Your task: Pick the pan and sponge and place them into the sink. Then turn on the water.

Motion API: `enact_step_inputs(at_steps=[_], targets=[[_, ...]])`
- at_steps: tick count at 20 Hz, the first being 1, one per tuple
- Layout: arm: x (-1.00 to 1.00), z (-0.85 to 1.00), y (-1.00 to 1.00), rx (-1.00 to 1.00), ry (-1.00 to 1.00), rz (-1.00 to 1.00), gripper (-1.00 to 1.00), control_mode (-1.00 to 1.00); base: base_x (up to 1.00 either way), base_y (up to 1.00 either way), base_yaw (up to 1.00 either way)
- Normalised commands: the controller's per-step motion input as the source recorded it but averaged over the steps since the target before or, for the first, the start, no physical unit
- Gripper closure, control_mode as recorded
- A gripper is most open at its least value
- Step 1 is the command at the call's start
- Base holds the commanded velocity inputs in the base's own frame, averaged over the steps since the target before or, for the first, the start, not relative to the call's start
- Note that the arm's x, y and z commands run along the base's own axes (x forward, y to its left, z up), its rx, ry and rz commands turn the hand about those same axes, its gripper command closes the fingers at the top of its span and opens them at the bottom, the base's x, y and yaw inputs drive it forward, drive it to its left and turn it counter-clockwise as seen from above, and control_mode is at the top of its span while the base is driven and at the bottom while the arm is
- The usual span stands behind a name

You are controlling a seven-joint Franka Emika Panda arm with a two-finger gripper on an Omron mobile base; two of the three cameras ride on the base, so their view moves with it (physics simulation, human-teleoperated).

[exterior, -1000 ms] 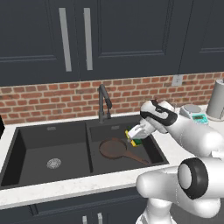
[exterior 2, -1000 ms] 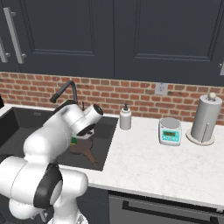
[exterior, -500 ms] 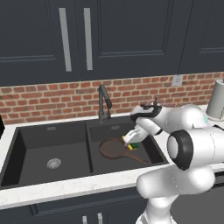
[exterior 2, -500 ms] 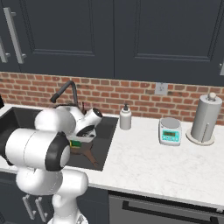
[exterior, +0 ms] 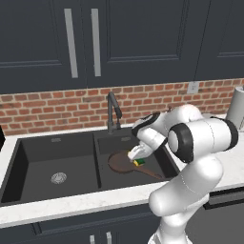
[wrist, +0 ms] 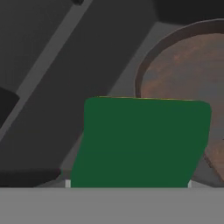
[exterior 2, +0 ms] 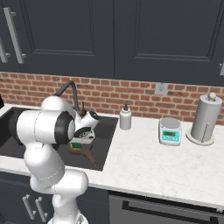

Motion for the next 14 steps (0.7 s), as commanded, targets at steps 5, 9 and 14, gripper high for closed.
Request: enact_step_inputs(at_steps=[5,9,14], targets=[[0.38,-0.36,0.00,0.00,-0.06,0.00,1.00,-1.00,0.00,0.00,0.00],[0.40,-0.39,0.00,0.00,-0.09,0.00,1.00,-1.00,0.00,0.00,0.00],[0.33,-0.42,0.00,0.00,-0.09,0.00,1.00,-1.00,0.00,0.00,0.00]])
